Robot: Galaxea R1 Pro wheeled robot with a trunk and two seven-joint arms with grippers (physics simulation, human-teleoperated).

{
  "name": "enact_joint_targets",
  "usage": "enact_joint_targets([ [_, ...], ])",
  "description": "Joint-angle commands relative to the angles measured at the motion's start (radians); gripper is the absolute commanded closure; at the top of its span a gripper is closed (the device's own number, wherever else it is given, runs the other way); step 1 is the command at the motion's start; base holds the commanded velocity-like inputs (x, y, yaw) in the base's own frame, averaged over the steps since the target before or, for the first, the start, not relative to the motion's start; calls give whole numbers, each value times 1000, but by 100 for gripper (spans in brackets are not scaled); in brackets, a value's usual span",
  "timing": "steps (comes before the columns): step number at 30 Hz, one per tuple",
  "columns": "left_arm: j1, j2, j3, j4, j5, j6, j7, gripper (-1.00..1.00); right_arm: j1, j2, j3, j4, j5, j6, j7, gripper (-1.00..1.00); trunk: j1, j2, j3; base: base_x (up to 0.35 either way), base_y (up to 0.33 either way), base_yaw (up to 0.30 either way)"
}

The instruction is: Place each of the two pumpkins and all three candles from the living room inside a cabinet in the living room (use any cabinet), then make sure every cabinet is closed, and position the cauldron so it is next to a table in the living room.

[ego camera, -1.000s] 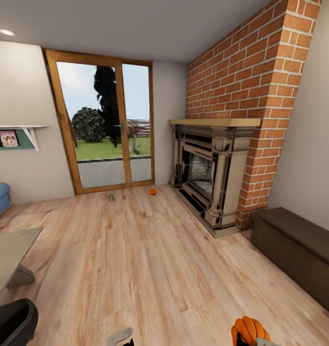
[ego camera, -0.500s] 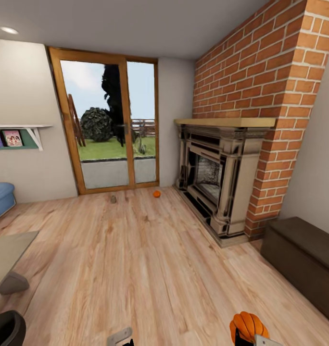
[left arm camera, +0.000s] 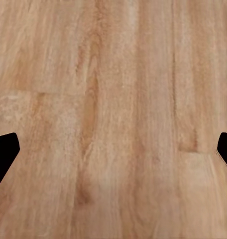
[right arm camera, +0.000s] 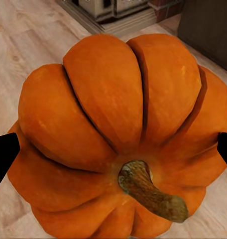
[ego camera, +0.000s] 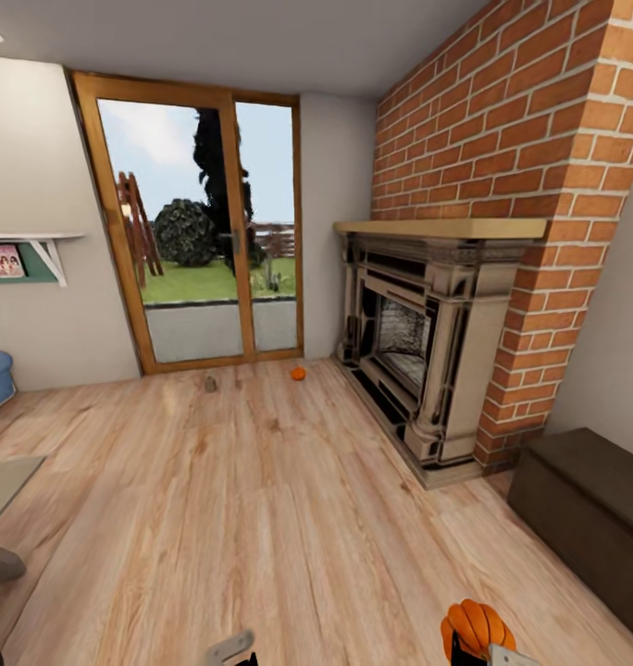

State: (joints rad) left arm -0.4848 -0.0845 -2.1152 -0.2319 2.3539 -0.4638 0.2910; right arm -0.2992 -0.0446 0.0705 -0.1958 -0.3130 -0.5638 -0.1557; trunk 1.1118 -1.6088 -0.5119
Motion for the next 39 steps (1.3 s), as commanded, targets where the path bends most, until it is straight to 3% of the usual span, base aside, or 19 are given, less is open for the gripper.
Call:
enact_joint_targets([
  [1, -2, 0, -8, -3, 2, -5, 7, -100, -1, 0, 9, -1, -3, -2, -4, 100, 0, -1, -3, 322, -111, 2],
  [9, -2, 1, -8, -3, 2, -7, 8, -100, -1, 0, 9, -1, -3, -3, -4, 100, 0, -1, -9, 329, -30, 111],
  [22, -2, 2, -7, -3, 2, -7, 8, -100, 0, 2, 9, -1, -3, -14, -4, 100, 0, -1, 7, 337, 19, 51],
  [39, -2, 2, -8, -3, 2, -7, 7, -100, 0, 5, 9, 1, -3, -15, -2, 100, 0, -1, 8, 331, 152, 0],
])
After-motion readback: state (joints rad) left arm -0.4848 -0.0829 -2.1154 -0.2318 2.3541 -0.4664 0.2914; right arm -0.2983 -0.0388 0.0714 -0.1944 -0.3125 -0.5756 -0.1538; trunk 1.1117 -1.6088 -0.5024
